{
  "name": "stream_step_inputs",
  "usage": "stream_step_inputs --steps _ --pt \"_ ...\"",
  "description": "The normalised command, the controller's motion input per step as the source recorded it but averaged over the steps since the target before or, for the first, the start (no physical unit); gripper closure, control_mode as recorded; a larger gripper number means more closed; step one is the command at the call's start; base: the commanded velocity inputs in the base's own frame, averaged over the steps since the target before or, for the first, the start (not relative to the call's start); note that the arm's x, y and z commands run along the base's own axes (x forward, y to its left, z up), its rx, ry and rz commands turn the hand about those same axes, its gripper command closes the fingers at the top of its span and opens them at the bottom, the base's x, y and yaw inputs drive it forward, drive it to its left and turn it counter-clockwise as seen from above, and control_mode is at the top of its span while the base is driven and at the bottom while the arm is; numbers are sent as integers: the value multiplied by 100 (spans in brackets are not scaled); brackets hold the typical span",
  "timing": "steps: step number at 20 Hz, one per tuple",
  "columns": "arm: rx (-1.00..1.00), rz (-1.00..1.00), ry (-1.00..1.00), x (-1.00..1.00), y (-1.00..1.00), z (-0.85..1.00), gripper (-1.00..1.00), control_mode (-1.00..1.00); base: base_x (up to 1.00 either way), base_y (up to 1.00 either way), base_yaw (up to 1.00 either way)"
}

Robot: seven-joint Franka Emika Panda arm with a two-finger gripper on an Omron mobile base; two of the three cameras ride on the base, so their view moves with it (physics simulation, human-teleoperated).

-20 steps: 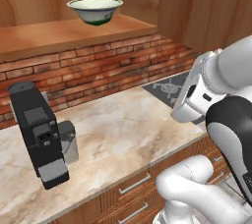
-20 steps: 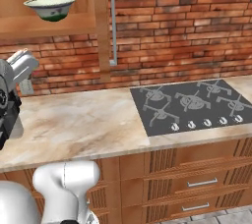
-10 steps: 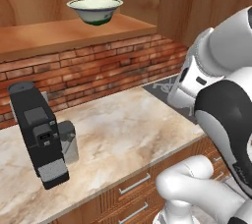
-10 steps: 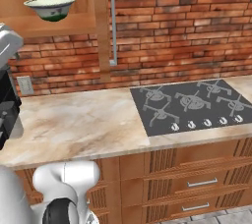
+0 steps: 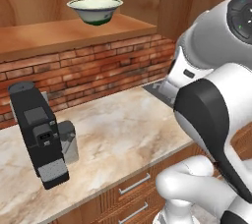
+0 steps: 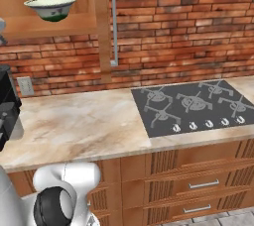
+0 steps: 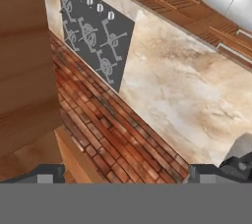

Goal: Move the bowls from the cabinet to the plates on the dining table.

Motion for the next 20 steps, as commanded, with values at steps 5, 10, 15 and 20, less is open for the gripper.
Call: stream_step_inputs --steps 5,10,15,20 --pt "-11 0 -9 24 0 29 -100 -100 0 0 0" --pt "-10 0 -7 44 0 27 -100 -100 0 0 0" --pt "-3 1 -2 60 0 8 -100 -100 0 0 0" --pt "0 6 0 68 0 0 -100 -100 0 0 0"
